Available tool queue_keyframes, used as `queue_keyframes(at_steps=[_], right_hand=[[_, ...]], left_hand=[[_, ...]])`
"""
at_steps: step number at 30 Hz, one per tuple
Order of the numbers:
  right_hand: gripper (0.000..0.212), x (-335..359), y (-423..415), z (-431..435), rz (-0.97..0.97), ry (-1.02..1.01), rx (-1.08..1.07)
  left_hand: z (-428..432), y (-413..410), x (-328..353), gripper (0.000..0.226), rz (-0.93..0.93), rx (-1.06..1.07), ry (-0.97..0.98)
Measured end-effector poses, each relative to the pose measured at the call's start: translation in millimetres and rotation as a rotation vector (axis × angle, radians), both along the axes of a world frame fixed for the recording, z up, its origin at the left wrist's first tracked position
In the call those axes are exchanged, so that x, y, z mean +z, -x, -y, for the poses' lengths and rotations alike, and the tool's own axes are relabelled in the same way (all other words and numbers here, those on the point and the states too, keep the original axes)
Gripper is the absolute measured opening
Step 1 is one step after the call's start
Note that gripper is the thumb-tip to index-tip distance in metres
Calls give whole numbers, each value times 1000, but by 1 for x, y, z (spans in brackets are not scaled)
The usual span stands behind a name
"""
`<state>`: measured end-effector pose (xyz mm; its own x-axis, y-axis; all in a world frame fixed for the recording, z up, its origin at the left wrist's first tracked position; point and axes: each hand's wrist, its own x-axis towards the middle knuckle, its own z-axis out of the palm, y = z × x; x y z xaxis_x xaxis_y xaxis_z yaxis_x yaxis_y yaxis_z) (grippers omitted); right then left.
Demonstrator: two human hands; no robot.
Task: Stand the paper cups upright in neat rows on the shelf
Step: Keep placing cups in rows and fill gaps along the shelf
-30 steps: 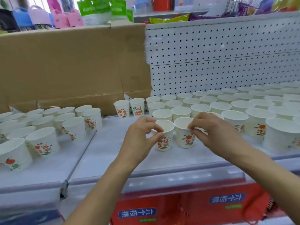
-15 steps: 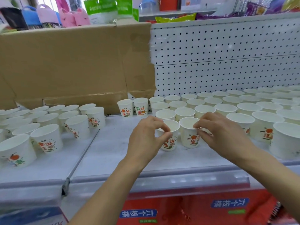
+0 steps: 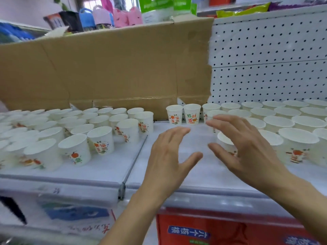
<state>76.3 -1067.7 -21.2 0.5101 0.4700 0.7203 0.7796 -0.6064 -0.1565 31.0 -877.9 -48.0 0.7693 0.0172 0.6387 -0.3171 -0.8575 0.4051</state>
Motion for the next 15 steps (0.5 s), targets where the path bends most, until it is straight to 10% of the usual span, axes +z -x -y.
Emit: queue_keyframes(at_steps=[15], right_hand=[[33, 3, -12, -277, -111, 293, 238]], left_hand=[[-241, 81, 15, 25, -143, 643, -164]])
